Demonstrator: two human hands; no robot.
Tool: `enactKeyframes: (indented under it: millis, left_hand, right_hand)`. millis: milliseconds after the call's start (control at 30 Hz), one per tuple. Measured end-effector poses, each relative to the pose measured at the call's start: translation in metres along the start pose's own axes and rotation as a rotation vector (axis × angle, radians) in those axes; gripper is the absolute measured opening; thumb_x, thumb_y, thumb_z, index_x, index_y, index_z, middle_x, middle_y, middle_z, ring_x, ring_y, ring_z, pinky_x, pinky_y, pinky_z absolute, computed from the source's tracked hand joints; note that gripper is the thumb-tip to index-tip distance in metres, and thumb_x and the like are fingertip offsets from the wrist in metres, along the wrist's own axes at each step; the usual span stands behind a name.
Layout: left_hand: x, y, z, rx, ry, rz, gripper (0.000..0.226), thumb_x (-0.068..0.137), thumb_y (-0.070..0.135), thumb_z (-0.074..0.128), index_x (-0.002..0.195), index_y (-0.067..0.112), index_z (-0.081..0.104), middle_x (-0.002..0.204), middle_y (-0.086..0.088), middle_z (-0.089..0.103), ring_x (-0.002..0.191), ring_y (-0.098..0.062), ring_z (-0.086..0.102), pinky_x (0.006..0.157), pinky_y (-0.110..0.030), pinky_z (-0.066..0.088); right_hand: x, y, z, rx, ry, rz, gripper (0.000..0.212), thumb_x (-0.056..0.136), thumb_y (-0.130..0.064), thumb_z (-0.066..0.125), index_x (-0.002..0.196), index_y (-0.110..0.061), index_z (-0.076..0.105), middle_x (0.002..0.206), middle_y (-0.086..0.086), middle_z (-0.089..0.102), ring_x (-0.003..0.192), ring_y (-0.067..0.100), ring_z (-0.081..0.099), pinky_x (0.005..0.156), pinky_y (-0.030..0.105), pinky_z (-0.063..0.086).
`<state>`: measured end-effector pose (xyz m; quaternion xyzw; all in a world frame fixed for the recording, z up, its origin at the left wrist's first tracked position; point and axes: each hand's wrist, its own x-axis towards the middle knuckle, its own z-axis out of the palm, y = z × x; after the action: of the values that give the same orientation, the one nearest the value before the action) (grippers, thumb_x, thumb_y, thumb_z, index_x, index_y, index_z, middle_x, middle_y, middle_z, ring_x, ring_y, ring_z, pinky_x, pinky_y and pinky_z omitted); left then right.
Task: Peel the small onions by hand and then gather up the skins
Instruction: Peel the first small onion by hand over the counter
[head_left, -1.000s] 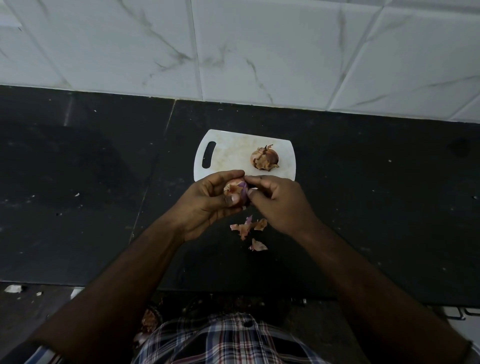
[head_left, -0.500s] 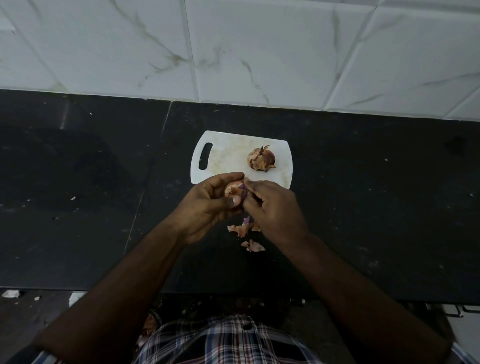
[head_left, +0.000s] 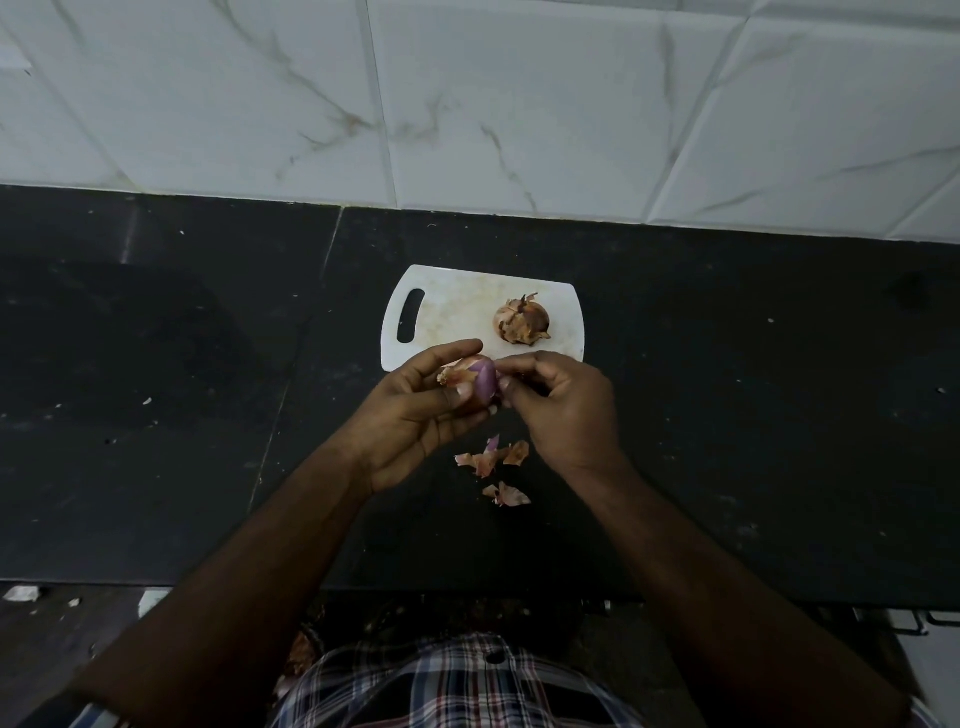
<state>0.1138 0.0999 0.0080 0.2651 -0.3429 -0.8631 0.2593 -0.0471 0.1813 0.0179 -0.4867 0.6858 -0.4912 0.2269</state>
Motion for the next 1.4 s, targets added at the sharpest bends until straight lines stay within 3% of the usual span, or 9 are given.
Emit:
enactKeyframes:
  millis: [133, 300, 500, 567, 667, 900, 1067, 1267, 1400]
  left_hand:
    - [-0.003, 0.000, 0.001, -0.038, -0.013, -0.050, 0.047, 0.088, -0.002, 0.059, 0.132, 0.013, 0.063, 0.125, -0.023, 0.066, 0.101, -0.036, 0.071, 0.086, -0.038, 0.061]
    - [-0.006, -0.001, 0.000, -0.143, -0.020, -0.127, 0.043, 0.093, 0.003, 0.054, 0.136, 0.007, 0.056, 0.125, -0.023, 0.065, 0.092, -0.031, 0.072, 0.073, -0.032, 0.061]
    - [-0.005, -0.001, -0.011, -0.132, -0.010, -0.161, 0.048, 0.089, 0.012, 0.053, 0.136, 0.003, 0.052, 0.123, -0.022, 0.063, 0.084, -0.023, 0.065, 0.068, -0.027, 0.058]
    - [-0.005, -0.003, -0.011, -0.095, -0.005, -0.144, 0.048, 0.089, 0.013, 0.056, 0.136, 0.004, 0.054, 0.117, -0.020, 0.066, 0.082, -0.021, 0.064, 0.067, -0.025, 0.057]
    - [-0.006, -0.005, -0.011, 0.024, -0.024, -0.085, 0.048, 0.089, 0.008, 0.062, 0.136, 0.007, 0.056, 0.111, -0.011, 0.070, 0.085, -0.018, 0.066, 0.067, -0.023, 0.056]
    - [-0.005, -0.005, -0.011, 0.167, 0.021, -0.004, 0.046, 0.082, -0.001, 0.066, 0.127, 0.004, 0.060, 0.109, -0.011, 0.071, 0.096, -0.020, 0.070, 0.074, -0.025, 0.059]
    - [-0.006, -0.006, -0.014, 0.168, 0.009, 0.009, 0.042, 0.082, -0.001, 0.065, 0.123, 0.006, 0.064, 0.108, -0.009, 0.073, 0.094, -0.018, 0.071, 0.075, -0.023, 0.059]
    - [-0.002, -0.003, -0.012, 0.231, 0.009, 0.024, 0.049, 0.079, -0.002, 0.067, 0.128, 0.003, 0.062, 0.112, -0.011, 0.071, 0.093, -0.018, 0.070, 0.072, -0.023, 0.058]
    - [0.000, -0.003, -0.015, 0.222, -0.006, 0.019, 0.048, 0.079, -0.004, 0.066, 0.126, 0.004, 0.063, 0.113, -0.011, 0.072, 0.093, -0.018, 0.071, 0.072, -0.023, 0.058]
  right_hand:
    - [0.003, 0.005, 0.001, -0.068, 0.088, 0.051, 0.009, 0.082, -0.013, 0.076, 0.091, -0.017, 0.076, 0.082, -0.009, 0.073, 0.078, 0.003, 0.068, 0.071, 0.022, 0.056]
    - [0.002, 0.019, -0.004, -0.208, -0.009, 0.085, 0.013, 0.083, -0.018, 0.079, 0.094, -0.014, 0.077, 0.087, -0.006, 0.073, 0.079, 0.000, 0.065, 0.072, 0.017, 0.055]
    - [0.001, 0.025, -0.017, -0.262, -0.286, 0.185, 0.025, 0.092, -0.019, 0.069, 0.116, -0.021, 0.074, 0.122, -0.009, 0.071, 0.112, 0.003, 0.062, 0.092, 0.010, 0.043]
    - [0.002, 0.014, -0.020, -0.090, -0.244, 0.201, 0.030, 0.089, -0.024, 0.072, 0.119, -0.023, 0.072, 0.117, -0.008, 0.072, 0.107, 0.002, 0.065, 0.097, 0.021, 0.051]
    - [0.003, -0.007, -0.018, 0.128, -0.305, 0.201, 0.040, 0.082, -0.040, 0.076, 0.120, -0.029, 0.070, 0.107, -0.007, 0.075, 0.094, 0.006, 0.072, 0.085, 0.036, 0.061]
    - [0.003, -0.003, -0.005, 0.183, -0.248, 0.178, 0.038, 0.077, -0.020, 0.081, 0.114, -0.013, 0.074, 0.102, -0.005, 0.075, 0.093, 0.008, 0.072, 0.081, 0.037, 0.062]
    - [0.008, 0.000, -0.007, 0.286, -0.236, 0.250, 0.017, 0.088, -0.001, 0.070, 0.095, -0.016, 0.077, 0.094, 0.006, 0.076, 0.085, 0.024, 0.075, 0.073, 0.042, 0.063]
    - [0.012, -0.006, -0.011, 0.201, -0.292, 0.263, 0.018, 0.086, -0.025, 0.076, 0.101, -0.015, 0.077, 0.092, 0.001, 0.076, 0.080, 0.020, 0.075, 0.068, 0.040, 0.063]
    - [0.011, -0.011, -0.009, 0.208, -0.254, 0.263, 0.006, 0.082, -0.014, 0.078, 0.088, -0.016, 0.077, 0.082, 0.000, 0.077, 0.073, 0.022, 0.075, 0.064, 0.044, 0.063]
